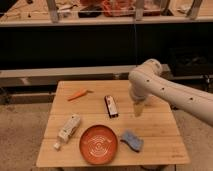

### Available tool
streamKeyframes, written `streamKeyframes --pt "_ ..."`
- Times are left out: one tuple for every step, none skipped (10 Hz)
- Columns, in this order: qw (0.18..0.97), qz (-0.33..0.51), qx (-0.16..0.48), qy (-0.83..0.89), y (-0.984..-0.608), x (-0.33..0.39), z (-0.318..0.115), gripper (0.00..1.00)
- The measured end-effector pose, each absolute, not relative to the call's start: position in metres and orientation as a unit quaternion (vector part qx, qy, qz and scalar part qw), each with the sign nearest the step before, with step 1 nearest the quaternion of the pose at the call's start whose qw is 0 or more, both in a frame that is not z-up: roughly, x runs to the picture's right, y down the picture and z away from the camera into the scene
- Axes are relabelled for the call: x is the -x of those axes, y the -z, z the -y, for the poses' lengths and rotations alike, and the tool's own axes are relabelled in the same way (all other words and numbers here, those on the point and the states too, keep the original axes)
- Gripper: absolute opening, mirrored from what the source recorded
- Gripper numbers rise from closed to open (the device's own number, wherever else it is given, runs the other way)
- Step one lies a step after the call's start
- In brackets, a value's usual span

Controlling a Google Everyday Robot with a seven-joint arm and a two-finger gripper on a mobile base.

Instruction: Push the eraser across the table

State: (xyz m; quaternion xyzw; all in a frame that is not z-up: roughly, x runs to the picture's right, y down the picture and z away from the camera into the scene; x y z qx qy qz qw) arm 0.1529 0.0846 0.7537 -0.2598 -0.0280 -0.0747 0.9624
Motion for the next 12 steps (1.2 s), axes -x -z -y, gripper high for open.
streamKeyframes --pt "0.962 0.031 0.26 0.077 -0.757 -0.15 -0.085 0.8" --pt "0.962 0.035 0.26 0.081 -0.761 -0.144 -0.084 0.8" --pt "0.961 0.037 0.26 0.085 -0.764 -0.139 -0.084 0.8" --pt "0.961 0.04 0.259 0.088 -0.767 -0.136 -0.084 0.8" --pt "0.961 0.041 0.259 0.09 -0.77 -0.135 -0.084 0.8" --pt "0.96 0.043 0.259 0.092 -0.774 -0.134 -0.085 0.8" --pt "0.96 0.046 0.259 0.096 -0.777 -0.13 -0.084 0.8" --pt "0.96 0.048 0.259 0.098 -0.78 -0.127 -0.084 0.8" --pt "0.959 0.05 0.258 0.102 -0.785 -0.125 -0.084 0.8" --pt "0.959 0.051 0.258 0.103 -0.786 -0.124 -0.083 0.8" --pt "0.959 0.052 0.258 0.104 -0.789 -0.124 -0.083 0.8" --pt "0.959 0.053 0.258 0.106 -0.792 -0.124 -0.083 0.8"
